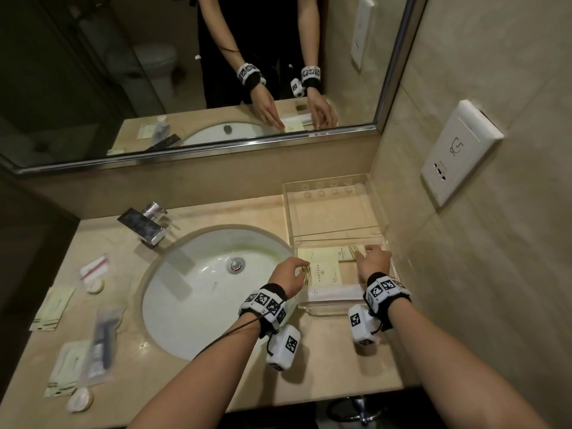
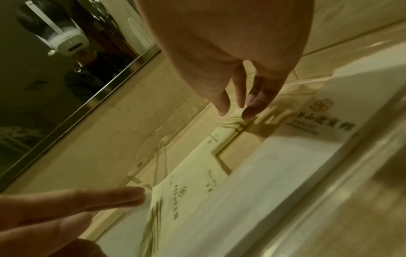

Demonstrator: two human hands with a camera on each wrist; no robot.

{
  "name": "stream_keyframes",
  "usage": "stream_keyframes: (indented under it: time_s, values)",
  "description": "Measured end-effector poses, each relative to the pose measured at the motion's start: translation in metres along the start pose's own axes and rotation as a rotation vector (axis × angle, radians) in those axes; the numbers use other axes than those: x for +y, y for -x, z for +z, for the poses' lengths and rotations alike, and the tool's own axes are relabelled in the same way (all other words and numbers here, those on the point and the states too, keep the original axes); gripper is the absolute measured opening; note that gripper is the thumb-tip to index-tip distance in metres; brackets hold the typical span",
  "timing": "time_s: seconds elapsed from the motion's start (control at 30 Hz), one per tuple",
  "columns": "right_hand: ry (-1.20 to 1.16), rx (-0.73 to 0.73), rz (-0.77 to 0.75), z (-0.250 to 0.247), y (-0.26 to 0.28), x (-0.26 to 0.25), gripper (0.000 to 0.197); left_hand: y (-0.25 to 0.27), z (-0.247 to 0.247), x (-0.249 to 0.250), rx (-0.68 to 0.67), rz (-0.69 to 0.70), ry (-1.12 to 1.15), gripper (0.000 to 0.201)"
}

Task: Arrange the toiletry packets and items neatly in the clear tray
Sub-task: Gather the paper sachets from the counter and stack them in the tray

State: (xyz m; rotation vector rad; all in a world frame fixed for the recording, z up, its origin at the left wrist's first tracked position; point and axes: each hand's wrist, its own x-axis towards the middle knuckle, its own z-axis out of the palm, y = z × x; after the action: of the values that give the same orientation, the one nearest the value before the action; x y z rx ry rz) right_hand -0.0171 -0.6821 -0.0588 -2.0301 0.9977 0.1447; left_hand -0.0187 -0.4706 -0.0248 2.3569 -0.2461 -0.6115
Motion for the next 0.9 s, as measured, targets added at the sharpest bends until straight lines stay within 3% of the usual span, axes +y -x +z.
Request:
stream_keyframes:
  time_s: [0.17,0.43,0.57,0.7,0.9]
  values:
    - [0.052,0.001,-0.034,0.006,-0.002,0.008,0.040,-0.009,0.004,-0.001,-0.017,-0.005,-0.127,0.044]
    - [0.037,-0.055,-0.053,0.001,-0.005,0.010,0.047,-0.016,0.004,0.001,-0.207,-0.067,-0.283,0.047]
    - [-0.012,-0.036,-0.043,-0.006,0.000,0.011,0.047,-0.016,-0.001,-0.007,-0.078,-0.048,-0.089,0.043]
    - [-0.112,0.002,-0.137,-0.011,0.020,-0.007,0.031,-0.007,-0.024,-0.011,0.109,-0.053,0.206,0.026]
    - [-0.244,-0.221,-0.339,0.028,0.077,-0.066,0.016,0.022,-0.067,-0.049,0.201,-0.160,0.489,0.020]
